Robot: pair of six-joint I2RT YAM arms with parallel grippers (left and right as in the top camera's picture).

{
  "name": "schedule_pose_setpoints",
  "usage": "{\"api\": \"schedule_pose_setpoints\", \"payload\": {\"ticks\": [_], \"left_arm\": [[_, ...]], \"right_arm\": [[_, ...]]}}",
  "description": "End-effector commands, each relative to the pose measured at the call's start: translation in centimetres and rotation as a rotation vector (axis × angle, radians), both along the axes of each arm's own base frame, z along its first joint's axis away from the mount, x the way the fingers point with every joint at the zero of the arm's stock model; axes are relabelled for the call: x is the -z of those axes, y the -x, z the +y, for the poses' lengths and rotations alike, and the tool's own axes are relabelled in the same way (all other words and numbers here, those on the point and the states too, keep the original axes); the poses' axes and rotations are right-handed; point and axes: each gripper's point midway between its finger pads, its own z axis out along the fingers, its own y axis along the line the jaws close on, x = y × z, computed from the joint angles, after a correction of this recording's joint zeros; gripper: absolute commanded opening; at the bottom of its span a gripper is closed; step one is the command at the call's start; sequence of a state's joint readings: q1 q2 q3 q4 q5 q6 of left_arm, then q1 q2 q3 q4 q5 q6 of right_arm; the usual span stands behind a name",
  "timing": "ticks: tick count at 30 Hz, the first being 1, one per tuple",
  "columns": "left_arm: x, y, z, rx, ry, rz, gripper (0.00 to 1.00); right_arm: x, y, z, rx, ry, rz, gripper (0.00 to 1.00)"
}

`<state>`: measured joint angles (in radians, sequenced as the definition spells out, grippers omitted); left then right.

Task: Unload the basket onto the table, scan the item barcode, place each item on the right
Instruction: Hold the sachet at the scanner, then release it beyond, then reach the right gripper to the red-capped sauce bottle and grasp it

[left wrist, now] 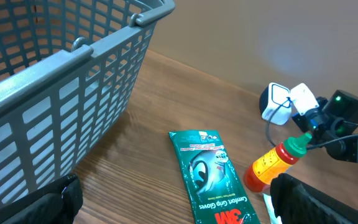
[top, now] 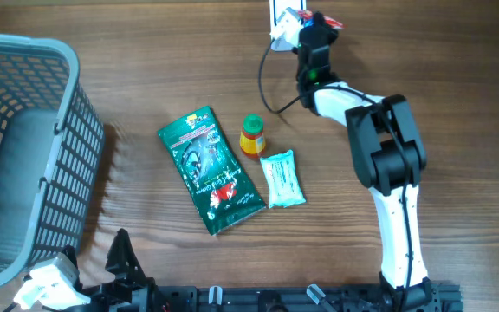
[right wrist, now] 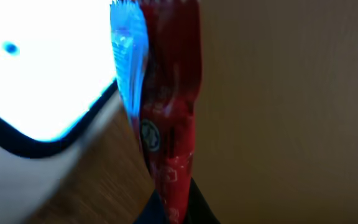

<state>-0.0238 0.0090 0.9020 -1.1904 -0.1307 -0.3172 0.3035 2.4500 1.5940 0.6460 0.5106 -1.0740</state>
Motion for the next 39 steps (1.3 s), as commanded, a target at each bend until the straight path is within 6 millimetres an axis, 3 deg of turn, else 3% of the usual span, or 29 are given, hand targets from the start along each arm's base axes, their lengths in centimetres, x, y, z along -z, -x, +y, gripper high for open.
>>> {"api": "schedule_pose_setpoints", "payload": {"ticks": [1,3,4,5,7,9,11,12,16,18,22,25,26,28,30,31,32,34,37,38,39], "left_arm": [[0.0,0.0,0.1,-0.01,0.005,-0.003,1.0],[0.0,0.0,0.1,-0.01,0.005,-0.003,1.0],[0.0,0.0,0.1,-0.01,0.005,-0.003,1.0],[0.0,0.0,0.1,-0.01,0.005,-0.003,1.0],[0.0,0.0,0.1,-0.01,0.005,-0.003,1.0],[0.0,0.0,0.1,-0.01,0.005,-0.003,1.0],[0.0,0.0,0.1,-0.01,0.005,-0.003,1.0],[0.0,0.0,0.1,-0.01,0.005,-0.003,1.0],[0.0,0.0,0.1,-0.01,0.005,-0.003,1.0],[0.0,0.0,0.1,-0.01,0.005,-0.003,1.0],[0.0,0.0,0.1,-0.01,0.005,-0.003,1.0],[0.0,0.0,0.1,-0.01,0.005,-0.003,1.0],[0.0,0.0,0.1,-0.01,0.005,-0.003,1.0],[0.0,0.0,0.1,-0.01,0.005,-0.003,1.0],[0.0,0.0,0.1,-0.01,0.005,-0.003,1.0],[0.0,0.0,0.1,-0.01,0.005,-0.003,1.0],[0.0,0.0,0.1,-0.01,0.005,-0.003,1.0],[0.0,0.0,0.1,-0.01,0.005,-0.003,1.0],[0.0,0.0,0.1,-0.01,0.005,-0.003,1.0],[0.0,0.0,0.1,-0.01,0.005,-0.003,1.0],[0.0,0.0,0.1,-0.01,0.005,-0.003,1.0]], "right_arm": [[-2.0,-0.5,-2.9,0.136,-0.088,-0.112,0.04],[-3.9,-0.4,-5.5,0.261,-0.133,-0.189,0.04],[-4.8,0.0,-9.6,0.403,-0.128,-0.222,0.04],[-4.9,0.7,-12.5,0.496,-0.117,-0.23,0.04],[-4.7,3.3,-20.1,0.761,-0.122,-0.266,0.04],[-4.7,6.3,-26.2,0.976,-0.087,-0.282,0.04],[-4.7,8.8,-30.9,1.121,-0.042,-0.272,0.04],[-4.3,11.0,-34.6,1.228,0.0,-0.238,0.04],[-2.4,15.2,-40.6,1.381,0.035,-0.169,0.04],[1.4,18.0,-43.3,1.438,-0.021,-0.094,0.04],[8.5,21.9,-45.2,1.457,-0.275,0.106,0.04],[10.0,26.3,-48.2,1.584,-0.378,0.108,0.05],[9.9,27.2,-49.0,1.605,-0.398,0.116,0.14],[9.4,26.9,-49.1,1.595,-0.558,0.066,0.57],[6.9,24.1,-47.3,1.484,-0.836,0.024,1.0],[4.9,23.0,-46.5,1.428,-0.911,0.001,1.0],[1.3,21.6,-45.5,1.355,-0.993,-0.053,1.0],[-6.7,19.2,-41.5,1.154,-1.234,-0.136,1.0],[-13.3,18.2,-34.6,0.954,-1.545,-0.123,1.0],[-14.7,18.3,-30.5,0.911,-1.701,-0.058,1.0],[-15.0,18.6,-26.8,0.906,-1.837,0.026,1.0]]}}
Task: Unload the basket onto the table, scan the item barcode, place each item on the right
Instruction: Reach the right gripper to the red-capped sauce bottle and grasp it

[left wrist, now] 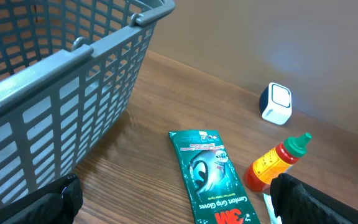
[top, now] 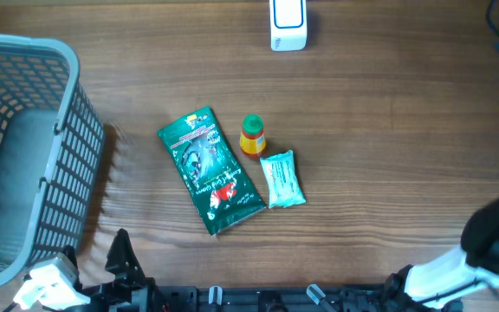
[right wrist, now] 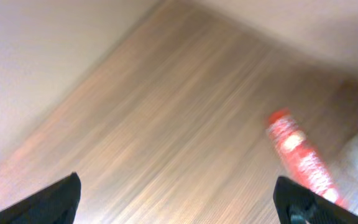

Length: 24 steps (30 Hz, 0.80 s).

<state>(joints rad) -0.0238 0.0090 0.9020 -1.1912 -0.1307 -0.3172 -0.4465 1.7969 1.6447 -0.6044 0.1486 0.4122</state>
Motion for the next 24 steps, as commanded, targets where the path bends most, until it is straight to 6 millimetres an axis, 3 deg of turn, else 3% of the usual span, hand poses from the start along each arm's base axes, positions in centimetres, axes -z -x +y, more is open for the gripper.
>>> {"api": "schedule_pose_setpoints", "payload": {"ticks": [1,3,4,5,8,11,13,17,19,22,24], "left_arm": [[0.0,0.0,0.1,-0.01,0.005,-0.004,1.0],[0.0,0.0,0.1,-0.01,0.005,-0.004,1.0],[0.0,0.0,0.1,-0.01,0.005,-0.004,1.0],[0.0,0.0,0.1,-0.01,0.005,-0.004,1.0],[0.0,0.0,0.1,-0.01,0.005,-0.004,1.0],[0.0,0.0,0.1,-0.01,0.005,-0.004,1.0],[0.0,0.0,0.1,-0.01,0.005,-0.004,1.0],[0.0,0.0,0.1,-0.01,0.005,-0.004,1.0],[0.0,0.0,0.1,-0.01,0.005,-0.004,1.0],[0.0,0.0,0.1,-0.01,0.005,-0.004,1.0],[0.0,0.0,0.1,-0.01,0.005,-0.004,1.0]], "right_arm": [[-1.0,-0.5,12.1,-0.102,-0.51,-0.102,1.0],[1.1,1.8,18.7,-0.118,-0.72,0.056,1.0],[1.5,2.3,20.4,-0.151,-0.738,0.101,1.0],[1.8,2.7,22.7,-0.256,-0.702,0.152,1.0],[1.9,3.5,32.1,-0.88,-0.391,0.253,1.0],[1.9,5.8,40.9,-1.289,-0.19,0.281,1.0],[1.8,7.5,44.8,-1.46,-0.11,0.276,1.0],[3.1,8.5,49.2,-1.613,0.096,0.293,1.0],[5.8,10.1,52.4,-1.764,0.103,0.337,1.0],[8.3,10.5,54.1,-1.819,0.133,0.382,1.0],[9.8,9.9,54.0,-1.798,0.148,0.413,0.97]]}}
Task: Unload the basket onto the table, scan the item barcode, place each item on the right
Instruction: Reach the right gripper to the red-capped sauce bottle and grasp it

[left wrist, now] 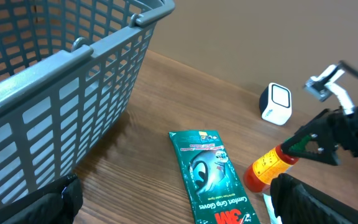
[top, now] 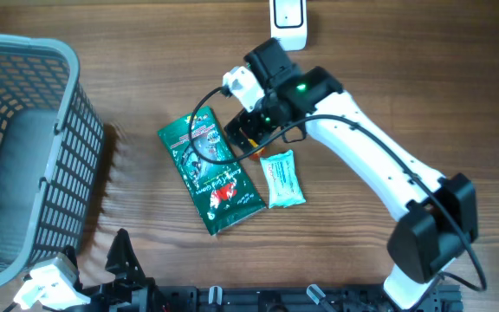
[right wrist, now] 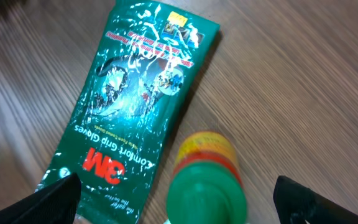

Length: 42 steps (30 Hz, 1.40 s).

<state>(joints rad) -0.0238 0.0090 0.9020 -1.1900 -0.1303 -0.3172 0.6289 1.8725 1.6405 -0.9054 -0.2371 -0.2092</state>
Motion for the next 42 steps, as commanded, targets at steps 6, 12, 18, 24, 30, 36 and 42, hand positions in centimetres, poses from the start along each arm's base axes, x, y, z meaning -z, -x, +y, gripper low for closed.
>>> {"api": "schedule_pose_setpoints", "payload": {"ticks": [6,12,18,24,30,36,42], "left_arm": [[0.0,0.0,0.1,-0.01,0.005,-0.003,1.0],[0.0,0.0,0.1,-0.01,0.005,-0.003,1.0],[0.0,0.0,0.1,-0.01,0.005,-0.003,1.0],[0.0,0.0,0.1,-0.01,0.005,-0.003,1.0],[0.0,0.0,0.1,-0.01,0.005,-0.003,1.0],[0.0,0.0,0.1,-0.01,0.005,-0.003,1.0],[0.0,0.0,0.1,-0.01,0.005,-0.003,1.0]], "right_arm": [[3.7,-0.5,-0.3,0.016,0.077,0.048,0.52],[4.0,-2.8,-2.9,0.257,0.174,-0.008,0.31],[1.6,-5.9,-8.9,0.77,0.112,0.026,0.3],[0.6,-6.4,-17.0,1.184,0.1,0.111,0.27],[1.3,-4.5,-18.3,1.449,0.087,0.223,0.33],[1.4,-3.9,-17.7,1.572,0.032,0.299,0.49],[-0.5,-4.3,-17.6,1.569,-0.075,0.328,0.94]]}}
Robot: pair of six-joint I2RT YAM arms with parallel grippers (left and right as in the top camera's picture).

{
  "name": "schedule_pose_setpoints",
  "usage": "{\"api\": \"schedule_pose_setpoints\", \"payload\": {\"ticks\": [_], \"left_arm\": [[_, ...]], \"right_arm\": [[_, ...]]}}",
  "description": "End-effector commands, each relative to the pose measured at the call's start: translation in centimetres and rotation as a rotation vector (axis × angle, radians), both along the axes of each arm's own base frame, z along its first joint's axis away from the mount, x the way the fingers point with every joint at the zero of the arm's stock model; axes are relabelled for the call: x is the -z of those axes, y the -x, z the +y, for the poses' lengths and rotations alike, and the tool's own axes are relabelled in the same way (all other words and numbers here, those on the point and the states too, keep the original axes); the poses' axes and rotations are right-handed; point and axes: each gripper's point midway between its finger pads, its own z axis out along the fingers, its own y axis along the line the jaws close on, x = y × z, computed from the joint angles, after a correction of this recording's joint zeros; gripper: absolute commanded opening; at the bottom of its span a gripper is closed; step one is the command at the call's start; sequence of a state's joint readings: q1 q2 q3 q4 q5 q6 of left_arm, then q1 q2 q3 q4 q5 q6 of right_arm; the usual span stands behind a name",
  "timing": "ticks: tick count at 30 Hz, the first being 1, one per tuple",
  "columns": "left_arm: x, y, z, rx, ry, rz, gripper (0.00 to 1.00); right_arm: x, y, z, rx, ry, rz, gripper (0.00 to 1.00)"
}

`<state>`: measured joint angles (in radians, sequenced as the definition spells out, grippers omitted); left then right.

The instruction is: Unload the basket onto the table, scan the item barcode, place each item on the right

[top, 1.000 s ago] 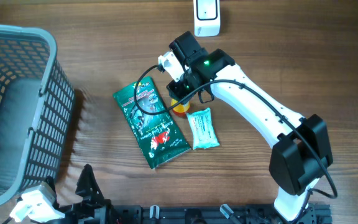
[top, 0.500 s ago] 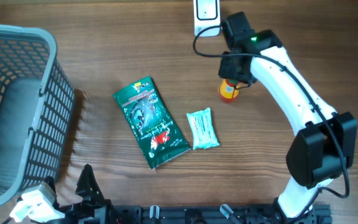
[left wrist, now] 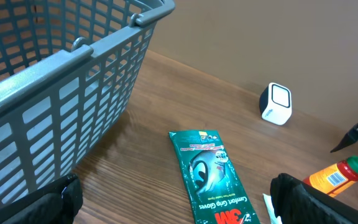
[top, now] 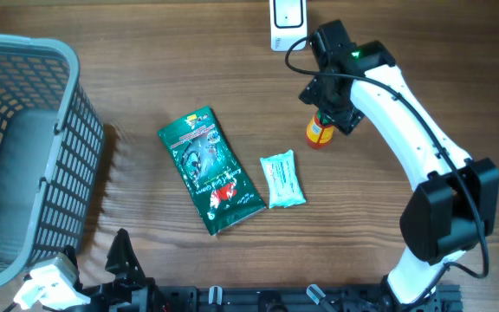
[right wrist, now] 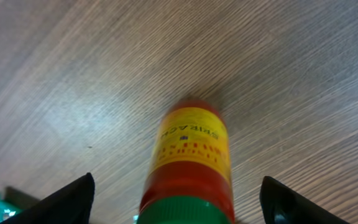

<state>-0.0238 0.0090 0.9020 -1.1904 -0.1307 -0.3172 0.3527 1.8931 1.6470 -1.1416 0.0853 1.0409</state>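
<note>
An orange sauce bottle with a green cap (top: 318, 132) sits a little below and to the right of the white scanner (top: 286, 19). In the left wrist view the bottle (left wrist: 331, 178) leans far over, its barcode showing. My right gripper (right wrist: 178, 200) is open around the bottle (right wrist: 191, 149), cap towards the camera, with a gap on each side. I cannot tell whether the bottle rests on the table. My left gripper (left wrist: 179, 202) is open and holds nothing at the table's near left edge.
A green glove pack (top: 208, 169) and a pale wipes pack (top: 281, 179) lie mid-table. A grey basket (top: 76, 130) fills the left side. A red pack lies at the far right edge. The scanner (left wrist: 276, 103) stands at the back edge.
The bottle stood upright beside the green pack; now it is further right, below the scanner, and tilted. My right gripper has moved with it, still open. The left arm is unchanged.
My right gripper was shut on a red pack held at the scanner. Then the arm was at the far right, gripper open, with the red pack on the table. Then it hung open over the bottle by the green pack. Now the bottle is near the scanner.
</note>
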Motion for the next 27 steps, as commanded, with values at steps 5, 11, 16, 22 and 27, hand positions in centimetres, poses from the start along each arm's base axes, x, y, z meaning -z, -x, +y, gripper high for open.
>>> {"api": "schedule_pose_setpoints", "payload": {"ticks": [5,11,16,22,27], "left_arm": [[0.0,0.0,0.1,-0.01,0.005,-0.003,1.0],[0.0,0.0,0.1,-0.01,0.005,-0.003,1.0],[0.0,0.0,0.1,-0.01,0.005,-0.003,1.0],[0.0,0.0,0.1,-0.01,0.005,-0.003,1.0],[0.0,0.0,0.1,-0.01,0.005,-0.003,1.0]], "right_arm": [[-9.1,-0.7,-2.6,0.081,-0.114,-0.25,1.0],[-10.4,0.3,-9.8,0.39,-0.088,-0.258,1.0],[-8.6,0.9,-13.5,0.378,0.043,-0.206,1.0],[-2.3,0.2,-10.6,0.346,-0.407,0.083,1.0],[3.4,-0.3,-8.8,0.219,-0.628,0.247,1.0]]}}
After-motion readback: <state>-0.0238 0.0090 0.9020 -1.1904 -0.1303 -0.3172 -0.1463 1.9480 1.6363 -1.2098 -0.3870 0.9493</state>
